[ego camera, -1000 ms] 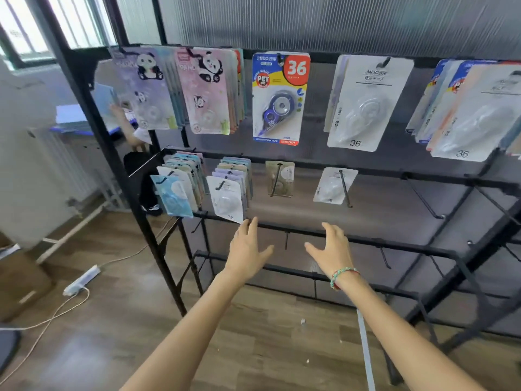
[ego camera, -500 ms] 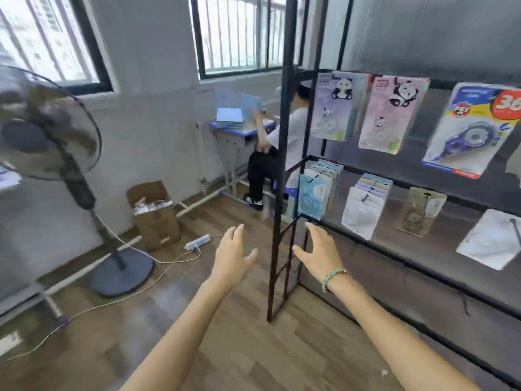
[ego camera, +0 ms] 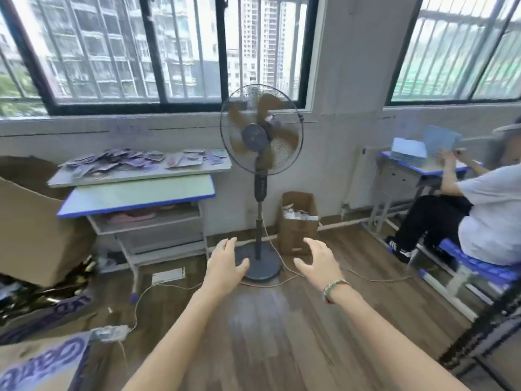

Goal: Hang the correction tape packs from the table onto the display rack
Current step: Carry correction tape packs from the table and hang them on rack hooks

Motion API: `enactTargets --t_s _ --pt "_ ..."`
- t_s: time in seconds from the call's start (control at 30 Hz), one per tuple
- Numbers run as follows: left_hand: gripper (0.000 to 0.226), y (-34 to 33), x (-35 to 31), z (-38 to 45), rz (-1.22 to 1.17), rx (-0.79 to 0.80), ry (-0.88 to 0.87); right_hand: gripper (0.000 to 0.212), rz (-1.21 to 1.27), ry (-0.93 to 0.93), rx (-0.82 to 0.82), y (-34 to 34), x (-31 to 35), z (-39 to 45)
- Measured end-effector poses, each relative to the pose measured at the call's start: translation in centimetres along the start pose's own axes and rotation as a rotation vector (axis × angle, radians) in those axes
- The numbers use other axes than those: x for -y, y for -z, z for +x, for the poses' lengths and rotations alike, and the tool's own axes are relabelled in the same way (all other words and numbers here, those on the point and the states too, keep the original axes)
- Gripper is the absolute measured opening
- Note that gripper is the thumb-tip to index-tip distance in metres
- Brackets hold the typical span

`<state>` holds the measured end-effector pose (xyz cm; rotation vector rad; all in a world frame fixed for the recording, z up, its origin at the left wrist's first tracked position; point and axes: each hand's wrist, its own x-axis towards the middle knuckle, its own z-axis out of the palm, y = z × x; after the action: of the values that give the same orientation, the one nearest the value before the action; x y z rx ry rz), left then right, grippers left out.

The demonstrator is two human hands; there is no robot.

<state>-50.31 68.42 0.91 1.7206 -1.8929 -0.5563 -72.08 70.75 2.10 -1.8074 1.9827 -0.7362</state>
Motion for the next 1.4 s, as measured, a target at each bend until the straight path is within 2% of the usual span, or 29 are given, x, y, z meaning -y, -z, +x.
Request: enactTargets --t_s 0.17,0.37,0.73,1.1,1.4 --pt "0.062 4.8 7.4 1.9 -0.013 -0.107 0.168 0.059 -0.014 0.142 0.124 -5.8 6.8 5.5" --pt "0.062 7.7 13.4 6.3 -0.02 -0.193 0.291 0.058 -0.001 0.26 0.2 -11.0 12.2 13.2" --pt "0.064 13.2 19.8 20.9 0.041 -0.306 0.366 0.059 0.037 0.362 0.242 -16.6 19.4 31.2" --pt "0.062 12.8 24.6 32.4 0.008 -0.247 0.413 0.059 0.054 0.265 0.318 -22.8 20.0 42.3" --pt "0.062 14.8 31.6 47.0 -0.041 -0.207 0.394 0.056 -0.022 0.183 0.316 -28.7 24.3 54.3"
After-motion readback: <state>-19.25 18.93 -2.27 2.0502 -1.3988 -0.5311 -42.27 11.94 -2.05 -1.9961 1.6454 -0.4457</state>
